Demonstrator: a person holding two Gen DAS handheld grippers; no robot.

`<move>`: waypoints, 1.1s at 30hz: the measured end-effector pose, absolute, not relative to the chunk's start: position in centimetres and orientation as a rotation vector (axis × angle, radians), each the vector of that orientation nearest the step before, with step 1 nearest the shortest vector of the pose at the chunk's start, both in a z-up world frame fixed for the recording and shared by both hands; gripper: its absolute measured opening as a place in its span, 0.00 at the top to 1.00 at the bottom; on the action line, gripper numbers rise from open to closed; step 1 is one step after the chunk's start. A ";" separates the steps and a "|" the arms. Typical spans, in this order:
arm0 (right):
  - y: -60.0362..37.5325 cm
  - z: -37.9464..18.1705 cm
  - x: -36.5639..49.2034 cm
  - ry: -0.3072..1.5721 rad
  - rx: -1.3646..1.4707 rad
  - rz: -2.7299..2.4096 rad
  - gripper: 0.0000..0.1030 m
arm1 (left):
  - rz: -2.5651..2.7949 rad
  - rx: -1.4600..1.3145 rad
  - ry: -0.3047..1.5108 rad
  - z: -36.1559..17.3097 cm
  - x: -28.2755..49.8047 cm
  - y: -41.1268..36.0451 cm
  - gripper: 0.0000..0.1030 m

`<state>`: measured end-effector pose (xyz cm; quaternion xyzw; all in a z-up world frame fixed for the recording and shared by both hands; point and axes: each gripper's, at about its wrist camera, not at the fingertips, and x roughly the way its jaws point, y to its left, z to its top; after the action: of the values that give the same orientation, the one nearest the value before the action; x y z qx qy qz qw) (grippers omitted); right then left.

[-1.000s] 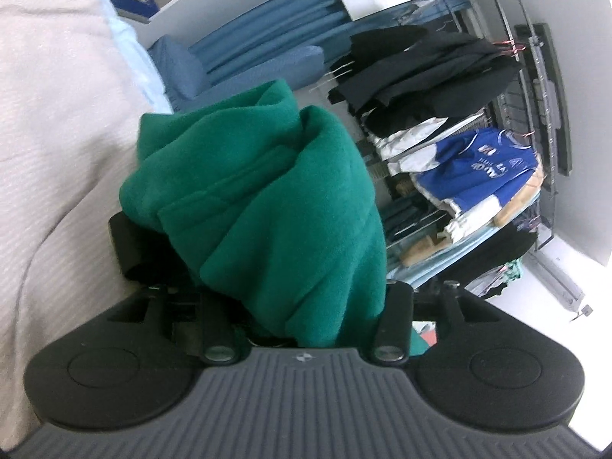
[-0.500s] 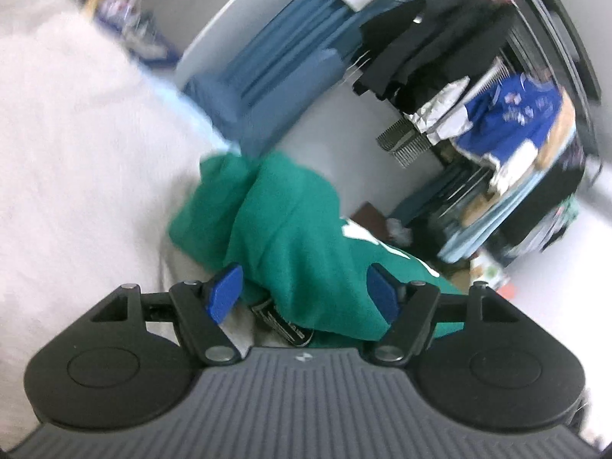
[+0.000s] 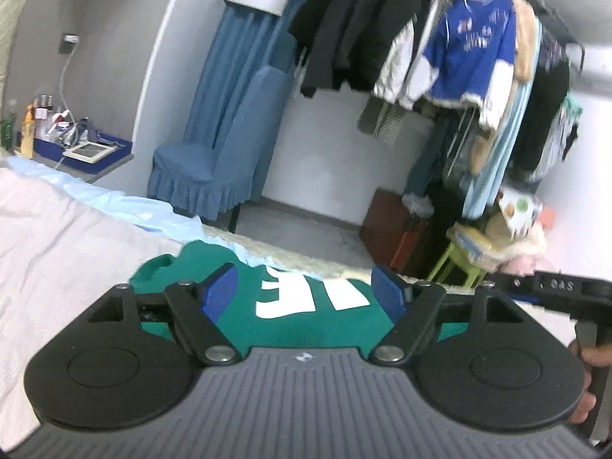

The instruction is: Fold large clothes

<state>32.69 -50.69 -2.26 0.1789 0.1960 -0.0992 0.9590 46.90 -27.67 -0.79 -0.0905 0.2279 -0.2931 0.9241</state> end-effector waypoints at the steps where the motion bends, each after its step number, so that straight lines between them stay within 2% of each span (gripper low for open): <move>1: -50.7 -2.5 33.2 0.416 0.345 -0.204 0.55 | -0.596 -0.167 0.484 -1.5 47.5 -28.4 0.22; 10: -49.4 -10.8 29.9 0.556 0.281 -0.172 0.55 | -0.545 -0.024 0.561 -8.2 48.7 -29.8 0.22; 16: -49.1 -14.4 29.0 0.561 0.265 -0.165 0.56 | -0.567 -0.030 0.573 -11.4 48.8 -29.2 0.21; 24: -49.5 -13.6 28.8 0.582 0.295 -0.196 0.56 | -0.565 -0.022 0.605 -10.8 48.7 -29.1 0.20; 33: -48.4 -7.2 23.4 0.529 0.345 -0.196 0.55 | -0.578 0.055 0.616 -3.9 43.8 -28.7 0.20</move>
<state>23.39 -48.43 -7.18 0.1693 0.2598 -0.0960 0.9458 43.78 -28.73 -3.87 0.0265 0.2991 -0.2805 0.9117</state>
